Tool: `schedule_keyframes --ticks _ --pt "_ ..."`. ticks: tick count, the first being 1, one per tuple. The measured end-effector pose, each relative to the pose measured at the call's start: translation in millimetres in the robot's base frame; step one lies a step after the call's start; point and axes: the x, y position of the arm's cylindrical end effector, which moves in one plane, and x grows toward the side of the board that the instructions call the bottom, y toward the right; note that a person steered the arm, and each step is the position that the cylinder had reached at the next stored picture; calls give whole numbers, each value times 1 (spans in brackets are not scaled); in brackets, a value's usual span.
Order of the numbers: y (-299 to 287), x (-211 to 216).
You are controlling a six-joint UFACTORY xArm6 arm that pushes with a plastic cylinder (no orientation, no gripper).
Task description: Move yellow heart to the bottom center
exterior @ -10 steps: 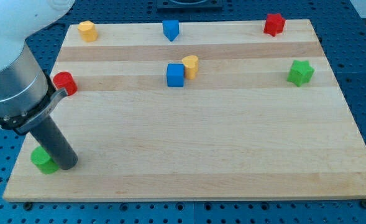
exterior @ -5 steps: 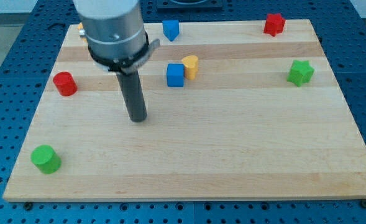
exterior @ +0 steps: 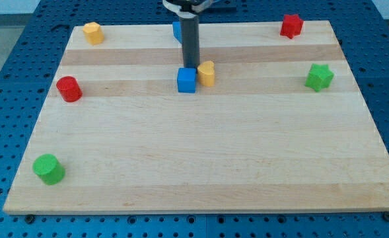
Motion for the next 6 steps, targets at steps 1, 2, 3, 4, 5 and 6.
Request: schedule_keyframes --ticks 1,2,3,4,5,6 --pt "22 12" --pt "36 12" --pt "53 1" --pt "74 -12" --pt "95 -8" --pt "101 15"
